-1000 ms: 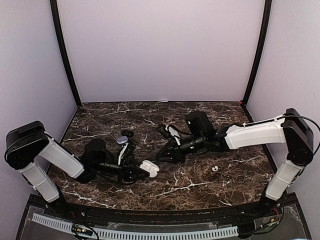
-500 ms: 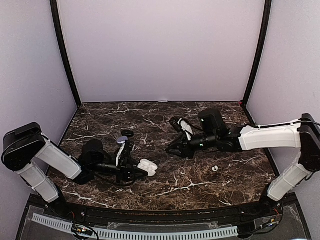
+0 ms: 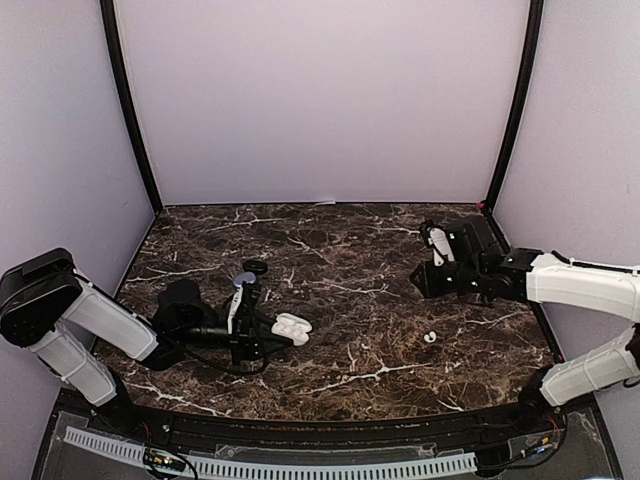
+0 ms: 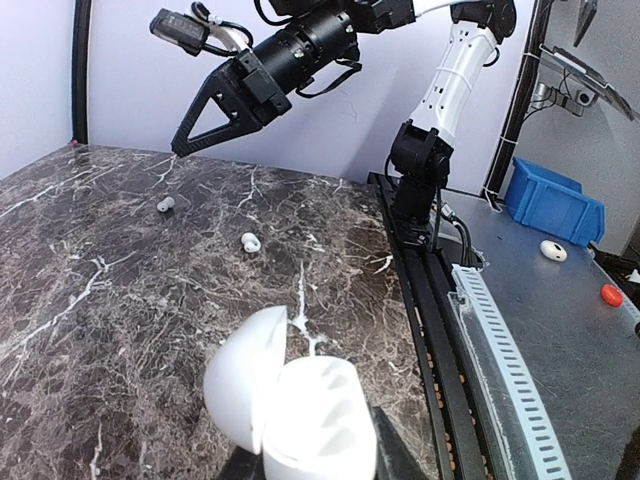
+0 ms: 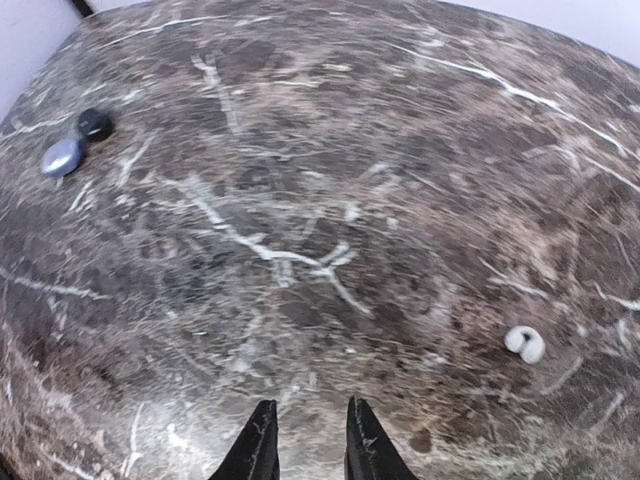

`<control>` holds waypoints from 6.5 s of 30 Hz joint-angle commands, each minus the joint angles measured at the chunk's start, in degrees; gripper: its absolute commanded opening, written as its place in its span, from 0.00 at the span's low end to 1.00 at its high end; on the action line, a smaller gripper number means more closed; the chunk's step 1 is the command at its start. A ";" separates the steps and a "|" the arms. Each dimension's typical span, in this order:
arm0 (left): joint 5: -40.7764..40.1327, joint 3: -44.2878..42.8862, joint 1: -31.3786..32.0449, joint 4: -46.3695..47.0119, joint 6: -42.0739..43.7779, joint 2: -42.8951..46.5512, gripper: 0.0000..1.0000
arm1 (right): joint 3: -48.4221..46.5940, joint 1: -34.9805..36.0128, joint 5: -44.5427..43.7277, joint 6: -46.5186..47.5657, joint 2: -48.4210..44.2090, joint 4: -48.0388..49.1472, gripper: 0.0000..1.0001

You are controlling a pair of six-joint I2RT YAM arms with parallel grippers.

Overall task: Insert the wireless bluetooth earbuds into the charging case
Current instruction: Open the charging case, then move the left earbud to the center of the board, then adjust the left earbud at the center of the board.

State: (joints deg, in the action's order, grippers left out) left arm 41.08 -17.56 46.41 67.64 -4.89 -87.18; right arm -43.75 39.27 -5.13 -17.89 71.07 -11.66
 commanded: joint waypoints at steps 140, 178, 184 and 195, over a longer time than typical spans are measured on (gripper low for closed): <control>6.12 1.76 -0.01 10.24 1.77 -0.37 0.19 | -6.91 -20.57 9.48 5.90 8.66 -12.66 0.35; 6.56 1.74 -0.01 10.05 1.46 -0.01 0.20 | -2.53 -23.45 15.12 3.26 18.24 -3.90 0.29; 6.64 1.74 -0.01 10.06 1.37 -0.10 0.19 | -1.61 -23.37 16.34 4.22 18.40 -3.72 0.26; 6.56 1.66 -0.01 10.06 1.46 -0.43 0.19 | -2.48 -20.36 12.03 6.29 16.52 -5.61 0.27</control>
State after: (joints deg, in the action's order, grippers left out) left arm 46.68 -15.97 46.41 76.58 -3.36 -88.42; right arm -45.60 16.60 10.20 -13.08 89.91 -16.80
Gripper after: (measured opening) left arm 0.252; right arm 0.269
